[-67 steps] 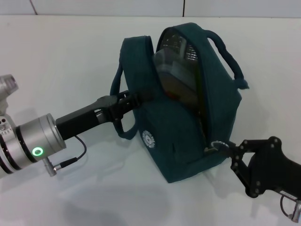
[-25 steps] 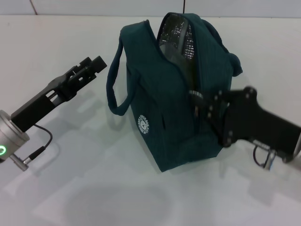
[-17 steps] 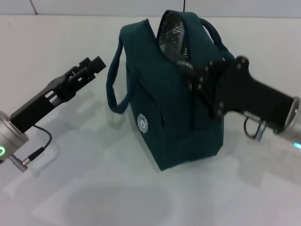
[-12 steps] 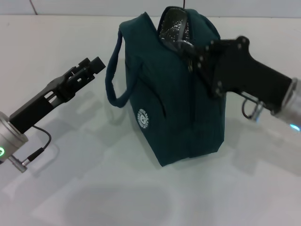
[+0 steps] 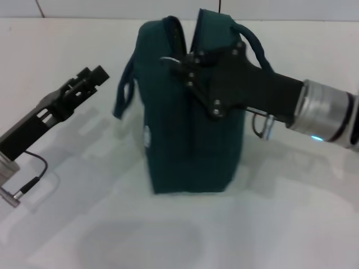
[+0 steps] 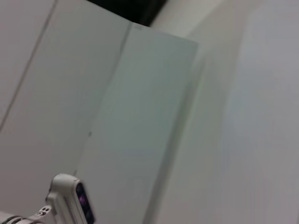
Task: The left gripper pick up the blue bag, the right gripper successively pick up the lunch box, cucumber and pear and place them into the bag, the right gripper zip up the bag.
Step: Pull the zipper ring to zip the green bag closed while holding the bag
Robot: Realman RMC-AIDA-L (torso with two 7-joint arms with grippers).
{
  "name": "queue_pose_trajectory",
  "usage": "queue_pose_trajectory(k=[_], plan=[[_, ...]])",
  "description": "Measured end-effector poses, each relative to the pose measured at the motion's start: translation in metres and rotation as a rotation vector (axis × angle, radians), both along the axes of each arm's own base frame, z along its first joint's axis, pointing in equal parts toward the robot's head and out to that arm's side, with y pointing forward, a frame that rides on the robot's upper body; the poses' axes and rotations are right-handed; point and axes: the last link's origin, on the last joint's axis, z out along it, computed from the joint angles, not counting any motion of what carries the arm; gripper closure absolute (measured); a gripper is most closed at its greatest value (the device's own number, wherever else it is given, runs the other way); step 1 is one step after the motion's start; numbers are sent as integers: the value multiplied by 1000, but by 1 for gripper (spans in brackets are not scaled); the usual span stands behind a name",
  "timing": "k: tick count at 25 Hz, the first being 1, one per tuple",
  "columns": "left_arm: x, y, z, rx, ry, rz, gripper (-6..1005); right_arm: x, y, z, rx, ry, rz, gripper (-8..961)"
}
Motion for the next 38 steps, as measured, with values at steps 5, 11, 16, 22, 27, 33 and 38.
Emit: queue_pose_trajectory(k=[5, 11, 16, 22, 27, 33, 38], plan=[[-5, -4, 6, 26, 6, 18, 185, -19, 8, -3, 16, -17, 35, 943], [-9, -8, 6, 25, 9, 32, 192, -17, 11, -4, 23, -35, 17, 943], [-9, -11, 1, -33, 91, -15, 199, -11, 10, -5, 23, -40, -1, 943], [-7, -14, -2, -57, 205, -100, 206, -7, 9, -5, 23, -42, -12, 943], [0, -21, 2, -18, 232, -190, 213, -4, 9, -4, 25, -42, -23, 942], [5, -20, 0, -23, 238, -231, 220, -6, 10, -4, 27, -41, -20, 942], [12, -13, -7, -38, 220, -244, 227, -7, 12, -5, 29, -47, -20, 942]])
